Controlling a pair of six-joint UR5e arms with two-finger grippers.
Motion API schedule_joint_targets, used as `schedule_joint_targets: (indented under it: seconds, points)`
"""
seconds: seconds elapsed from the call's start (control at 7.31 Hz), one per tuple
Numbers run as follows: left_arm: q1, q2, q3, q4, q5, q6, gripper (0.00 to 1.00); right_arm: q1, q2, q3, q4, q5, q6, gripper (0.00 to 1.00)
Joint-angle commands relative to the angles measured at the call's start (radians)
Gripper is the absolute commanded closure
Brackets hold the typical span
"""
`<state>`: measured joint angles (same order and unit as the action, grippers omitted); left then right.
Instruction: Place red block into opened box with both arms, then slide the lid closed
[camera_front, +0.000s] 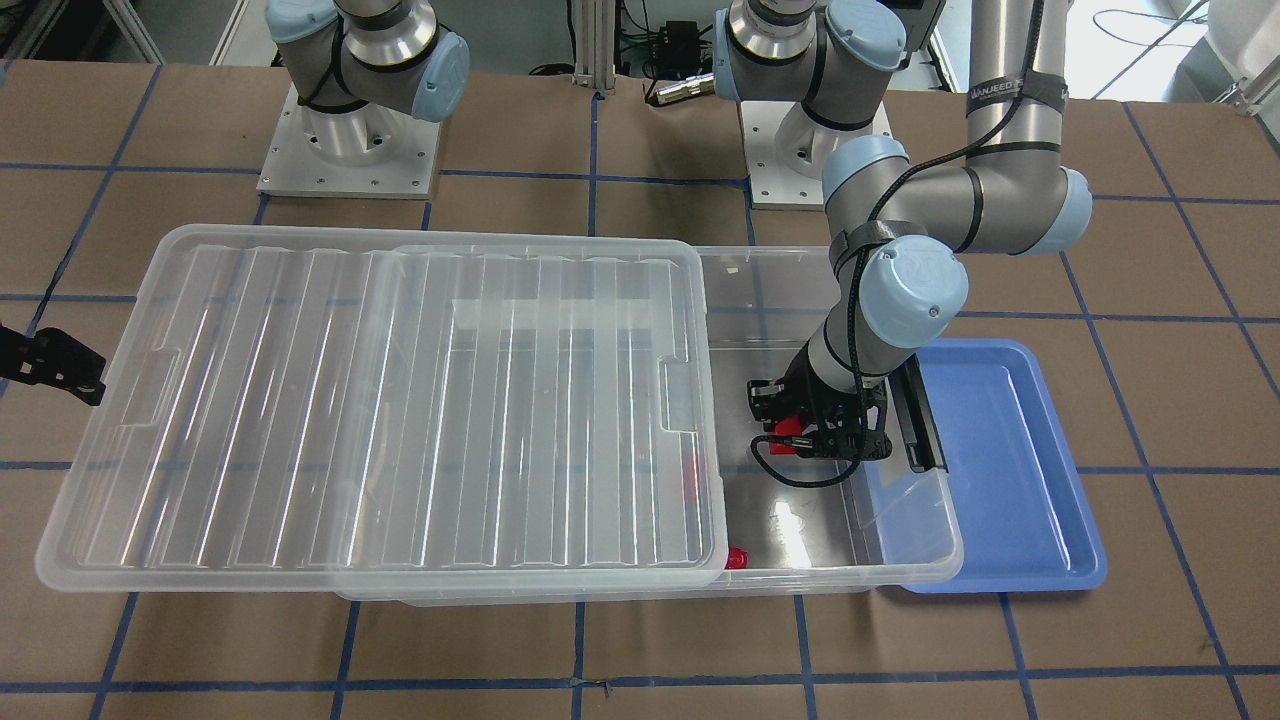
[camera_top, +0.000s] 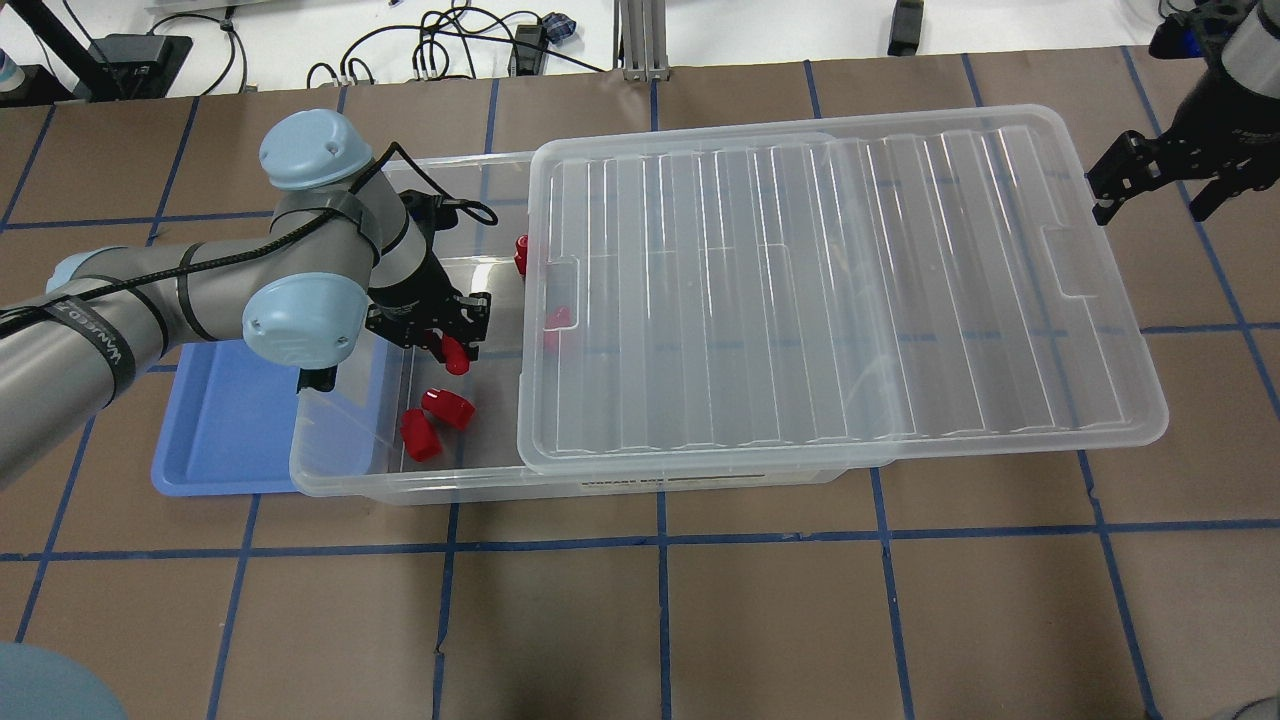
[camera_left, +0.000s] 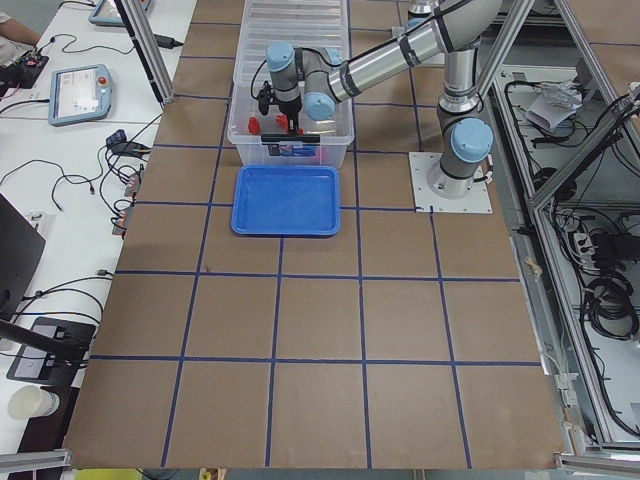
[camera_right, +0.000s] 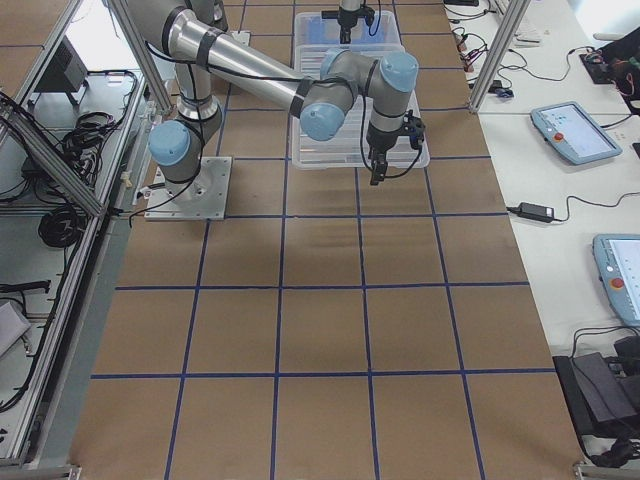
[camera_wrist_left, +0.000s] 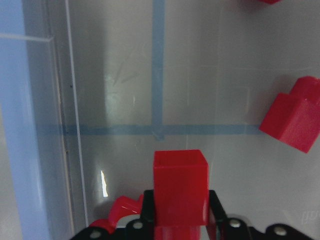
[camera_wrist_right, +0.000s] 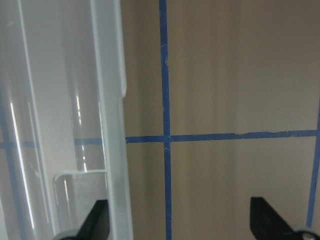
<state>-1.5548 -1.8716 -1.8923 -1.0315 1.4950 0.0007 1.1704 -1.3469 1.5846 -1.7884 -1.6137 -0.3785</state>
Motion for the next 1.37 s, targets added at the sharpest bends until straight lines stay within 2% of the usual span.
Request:
schedule_joint_targets:
  seconds: [0.0,0.14,0.27,0.55,0.82,1.23]
  points:
    - [-0.001,-0.001,-0.014,0.018,0.013,0.005,0.76,0.002,-0.001,0.002,0.010,0.003,0.006,0.00]
    - [-0.001,-0.012,-0.025,0.028,0.013,-0.002,0.53,0.003,-0.001,0.008,0.035,0.009,0.006,0.00]
    - [-0.001,-0.015,-0.015,0.050,0.013,-0.005,0.22,0.003,0.000,0.003,0.032,0.002,0.007,0.00]
    - [-0.001,0.021,0.046,0.033,0.016,-0.018,0.00,0.003,-0.001,0.000,0.032,0.009,0.012,0.00]
    - [-0.002,0.070,0.145,-0.106,0.016,-0.018,0.00,0.003,-0.003,-0.002,0.032,0.011,0.012,0.00]
    - [-0.010,0.179,0.312,-0.402,0.017,-0.018,0.00,0.005,-0.003,-0.002,0.030,0.002,0.013,0.00]
